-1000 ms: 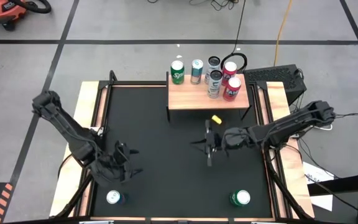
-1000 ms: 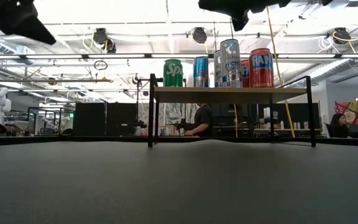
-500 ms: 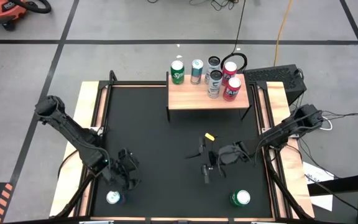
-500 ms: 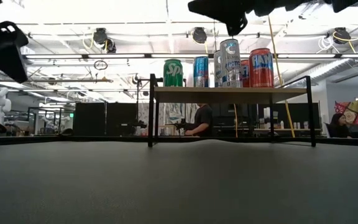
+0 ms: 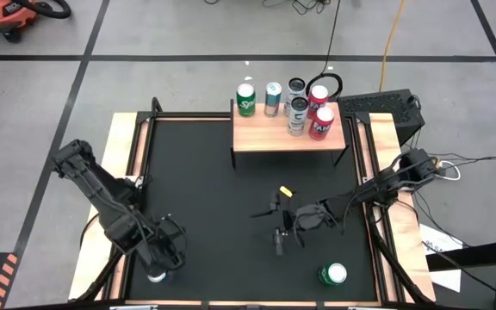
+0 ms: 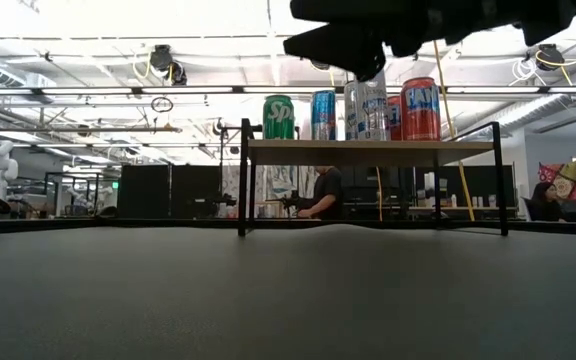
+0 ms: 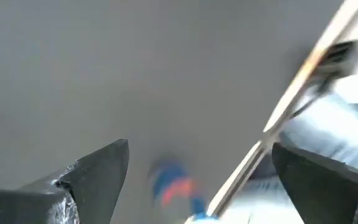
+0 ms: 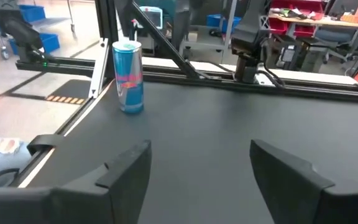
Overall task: Place canned beverage on shelf
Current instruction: Put the blue soda can on the shelf aligned with the other blue soda can
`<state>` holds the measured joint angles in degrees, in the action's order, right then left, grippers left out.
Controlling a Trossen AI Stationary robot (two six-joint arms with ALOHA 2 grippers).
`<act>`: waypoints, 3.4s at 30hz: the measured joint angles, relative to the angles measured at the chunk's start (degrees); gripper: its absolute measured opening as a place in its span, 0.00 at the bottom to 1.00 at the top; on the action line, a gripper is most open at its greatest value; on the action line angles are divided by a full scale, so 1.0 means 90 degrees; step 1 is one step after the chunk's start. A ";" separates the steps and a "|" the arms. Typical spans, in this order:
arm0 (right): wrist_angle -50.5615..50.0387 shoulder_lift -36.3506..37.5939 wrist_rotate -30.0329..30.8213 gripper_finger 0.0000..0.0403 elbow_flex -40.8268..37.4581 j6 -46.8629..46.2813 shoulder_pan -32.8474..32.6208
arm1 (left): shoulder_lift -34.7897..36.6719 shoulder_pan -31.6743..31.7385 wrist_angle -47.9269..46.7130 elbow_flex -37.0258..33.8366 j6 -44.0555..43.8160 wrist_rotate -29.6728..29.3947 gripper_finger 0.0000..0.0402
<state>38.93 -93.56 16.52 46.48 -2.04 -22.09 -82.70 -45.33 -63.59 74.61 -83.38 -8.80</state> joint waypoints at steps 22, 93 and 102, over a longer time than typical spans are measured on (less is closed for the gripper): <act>0.0342 -0.0372 -0.0020 0.65 0.0000 -0.0367 -0.0019 | -0.1239 -0.0813 -0.0360 0.0280 -0.2032 0.1883 0.98; -0.1028 -0.1817 0.0059 0.52 0.2025 -0.0937 0.0131 | -0.1230 0.1527 0.2031 0.0794 0.8927 -0.1488 0.70; 0.1307 -0.1841 0.2039 0.59 0.1034 -0.0239 -0.0035 | -0.1184 0.1658 0.1421 0.0805 0.7202 -0.2123 0.99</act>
<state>50.69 -110.13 34.87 55.79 -4.20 -22.40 -93.36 -30.40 -50.80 81.86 -18.56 -27.91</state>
